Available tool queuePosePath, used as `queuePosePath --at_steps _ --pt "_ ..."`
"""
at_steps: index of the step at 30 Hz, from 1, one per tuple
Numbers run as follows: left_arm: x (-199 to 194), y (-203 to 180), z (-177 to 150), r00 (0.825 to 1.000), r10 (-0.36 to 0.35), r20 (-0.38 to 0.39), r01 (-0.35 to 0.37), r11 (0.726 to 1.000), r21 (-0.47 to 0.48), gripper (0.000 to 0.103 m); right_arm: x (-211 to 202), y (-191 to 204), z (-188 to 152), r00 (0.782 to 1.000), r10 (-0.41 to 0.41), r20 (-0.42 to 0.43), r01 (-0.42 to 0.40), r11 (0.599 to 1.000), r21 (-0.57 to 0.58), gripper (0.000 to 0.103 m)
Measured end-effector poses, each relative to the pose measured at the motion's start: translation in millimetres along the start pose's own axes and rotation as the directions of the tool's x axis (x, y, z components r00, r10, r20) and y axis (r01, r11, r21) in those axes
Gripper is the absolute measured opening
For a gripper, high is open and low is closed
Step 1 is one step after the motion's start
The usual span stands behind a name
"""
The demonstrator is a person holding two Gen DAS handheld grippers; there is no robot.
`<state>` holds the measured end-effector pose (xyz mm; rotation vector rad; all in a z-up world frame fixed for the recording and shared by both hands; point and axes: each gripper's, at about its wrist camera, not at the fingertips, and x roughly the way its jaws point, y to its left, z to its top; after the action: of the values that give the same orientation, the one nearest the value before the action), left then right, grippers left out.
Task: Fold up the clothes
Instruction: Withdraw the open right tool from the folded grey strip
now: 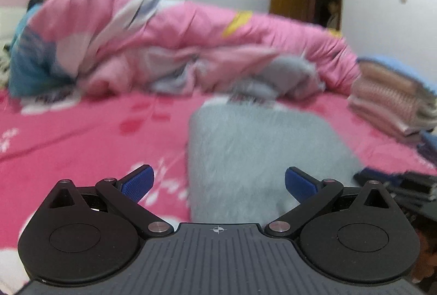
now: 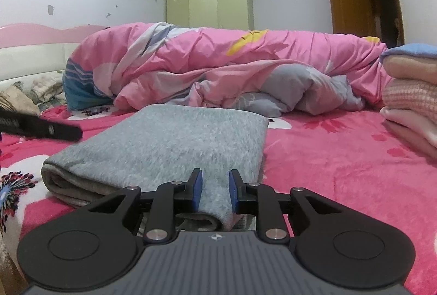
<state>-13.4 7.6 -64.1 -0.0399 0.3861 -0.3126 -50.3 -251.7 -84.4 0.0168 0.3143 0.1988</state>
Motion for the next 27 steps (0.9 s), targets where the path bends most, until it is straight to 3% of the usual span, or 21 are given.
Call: queuePosePath --at_steps 7,8,10,12,13,14,17,19,23,27 --pt "12 -24 29 0.993 -0.077 0.089 0.072 0.996 0.054 0.089 0 4 3 1.0 -0.014 -0.025 0.013 1.0 -0.022 0.022" --pt "18 -26 30 0.993 -0.087 0.075 0.083 0.995 0.055 0.087 0 4 4 1.0 -0.015 -0.027 0.014 1.0 -0.023 0.022" --pt "40 -29 25 0.994 -0.098 -0.037 0.1 0.994 0.048 0.084 1 5 4 0.999 -0.017 -0.029 0.017 1.0 -0.024 0.022" --pt "70 -30 9 0.973 -0.098 -0.208 0.109 0.993 0.042 0.083 1 5 4 0.999 -0.015 -0.031 0.015 1.0 -0.02 0.022" --pt "78 -28 0 0.969 -0.102 -0.226 0.112 0.993 0.036 0.085 1 5 4 0.999 -0.015 -0.032 0.014 1.0 -0.019 0.022" --pt "76 -27 -5 0.975 -0.108 -0.196 0.117 0.992 0.036 0.085 1 5 4 0.999 -0.015 -0.031 0.015 1.0 -0.023 0.022" --pt "75 -22 -1 0.969 -0.138 -0.203 0.141 0.99 0.004 0.089 1 5 4 0.999 -0.017 -0.032 0.016 1.0 -0.023 0.022" --pt "75 -20 1 0.963 -0.16 -0.215 0.16 0.987 -0.02 0.103 1 4 4 0.999 -0.013 -0.032 0.013 1.0 -0.012 0.022" --pt "76 -26 2 0.964 -0.13 -0.234 0.131 0.991 -0.009 0.103 1 4 3 0.999 -0.016 -0.03 0.016 1.0 -0.009 0.022" --pt "80 -31 9 0.953 -0.093 -0.289 0.091 0.996 -0.021 0.103 0 2 3 1.0 -0.013 -0.028 0.013 1.0 0.0 0.022"
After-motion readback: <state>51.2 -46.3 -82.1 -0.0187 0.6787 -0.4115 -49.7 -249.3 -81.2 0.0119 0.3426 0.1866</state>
